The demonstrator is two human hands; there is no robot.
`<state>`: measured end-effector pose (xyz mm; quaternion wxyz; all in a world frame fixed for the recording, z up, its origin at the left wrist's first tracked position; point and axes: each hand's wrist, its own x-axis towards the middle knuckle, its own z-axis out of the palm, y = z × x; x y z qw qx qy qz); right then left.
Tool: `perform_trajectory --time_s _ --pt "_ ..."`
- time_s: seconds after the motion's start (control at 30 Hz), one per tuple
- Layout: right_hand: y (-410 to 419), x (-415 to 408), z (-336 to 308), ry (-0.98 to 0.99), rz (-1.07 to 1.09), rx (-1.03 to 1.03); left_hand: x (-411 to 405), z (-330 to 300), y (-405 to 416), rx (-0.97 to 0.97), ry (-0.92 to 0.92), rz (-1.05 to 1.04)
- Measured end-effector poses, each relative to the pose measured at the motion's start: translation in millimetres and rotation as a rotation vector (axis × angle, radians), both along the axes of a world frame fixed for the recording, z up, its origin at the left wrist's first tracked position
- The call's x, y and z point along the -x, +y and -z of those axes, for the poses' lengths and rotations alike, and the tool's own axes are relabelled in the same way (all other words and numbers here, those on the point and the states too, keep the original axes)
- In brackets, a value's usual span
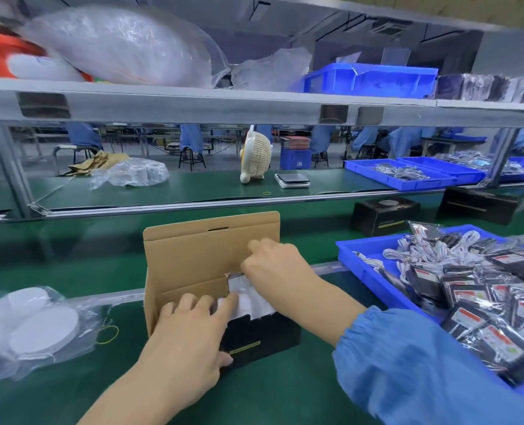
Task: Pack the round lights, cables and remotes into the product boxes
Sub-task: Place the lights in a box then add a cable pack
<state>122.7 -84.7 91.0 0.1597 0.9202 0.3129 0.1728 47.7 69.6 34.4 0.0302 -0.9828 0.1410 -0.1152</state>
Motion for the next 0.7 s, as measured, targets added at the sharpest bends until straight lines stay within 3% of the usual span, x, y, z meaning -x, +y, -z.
perform_trajectory --time_s 0.17,0.27,0.3,0.37,0.43,0.47,0.53,0.57,0.63,0.7 --pt "-3 3 -1 0.114 -0.009 0.199 7 0 -11 -0.102 -0.009 -0.112" --pt "-7 3 -5 0.006 -0.261 0.240 13 -18 -24 -0.192 0.050 -0.231" --pt "-14 -3 -12 -0.038 -0.371 0.137 14 -22 -26 -0.161 0.059 -0.264" --pt "-43 -22 -31 -0.101 -0.438 -0.380 22 -36 -30 -0.091 0.039 -0.255" --pt "-93 -49 -37 -0.266 -0.221 -0.921 23 -27 -34 -0.019 0.019 -0.261" --pt "-123 -64 -31 -0.280 0.040 -0.967 24 -25 -34 -0.005 0.033 -0.241" --pt "-176 -90 2 -0.013 0.601 -0.691 24 -19 -30 0.009 0.047 -0.175" --pt "-195 -100 22 0.180 0.725 -0.569 21 -14 -29 0.017 -0.032 -0.154" --pt "-213 -111 47 0.433 0.728 -0.515 13 -7 -28 0.010 -0.081 -0.150" --pt "-215 -118 55 0.472 0.672 -0.518 15 -5 -30 -0.021 -0.088 -0.146"
